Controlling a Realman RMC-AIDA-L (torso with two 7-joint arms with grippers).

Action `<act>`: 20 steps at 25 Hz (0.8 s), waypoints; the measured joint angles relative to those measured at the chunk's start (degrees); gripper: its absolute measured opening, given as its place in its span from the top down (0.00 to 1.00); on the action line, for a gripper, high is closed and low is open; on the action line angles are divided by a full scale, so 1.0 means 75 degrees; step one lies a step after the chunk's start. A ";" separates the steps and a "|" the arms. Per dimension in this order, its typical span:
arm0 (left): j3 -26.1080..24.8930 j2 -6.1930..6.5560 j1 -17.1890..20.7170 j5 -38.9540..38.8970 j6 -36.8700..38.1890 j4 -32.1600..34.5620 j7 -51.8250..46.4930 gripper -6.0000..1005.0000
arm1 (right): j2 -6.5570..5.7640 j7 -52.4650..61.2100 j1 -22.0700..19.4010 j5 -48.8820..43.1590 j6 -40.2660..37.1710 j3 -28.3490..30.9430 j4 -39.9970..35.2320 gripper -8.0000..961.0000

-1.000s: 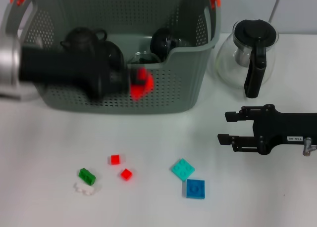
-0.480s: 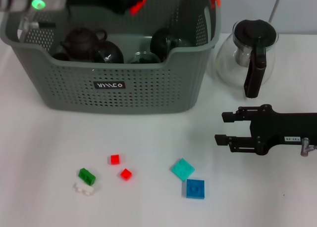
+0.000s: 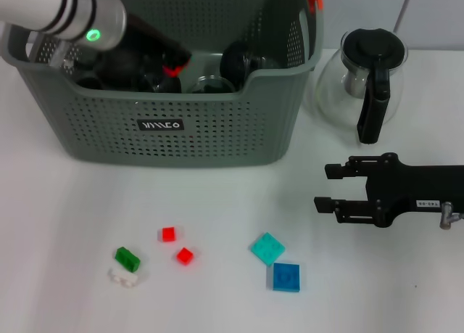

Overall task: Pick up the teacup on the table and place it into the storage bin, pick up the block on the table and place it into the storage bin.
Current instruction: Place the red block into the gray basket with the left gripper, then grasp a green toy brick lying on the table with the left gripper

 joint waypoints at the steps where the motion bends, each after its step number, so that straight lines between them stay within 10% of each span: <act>1: 0.0046 -0.0010 -0.0016 0.0081 0.0013 0.0011 -0.0044 0.81 | 0.0000 -0.0005 0.0000 0.0000 -0.0001 0.0000 0.0000 0.29; 5: 0.0080 -0.0255 0.0220 0.0150 0.0088 -0.0675 -0.0139 0.81 | -0.0001 -0.0005 0.0000 0.0004 -0.0020 -0.0001 0.0000 0.29; 10: 0.0314 -0.0414 0.1748 -0.1828 0.0910 -0.3212 0.0077 0.63 | -0.0005 -0.0029 -0.0013 0.0071 -0.0129 -0.0001 -0.0002 0.29; 20: -0.1005 -0.0439 0.3399 -0.4032 0.4513 -0.3105 0.3730 0.28 | -0.0012 -0.0048 -0.0004 0.0094 -0.0168 -0.0001 -0.0027 0.29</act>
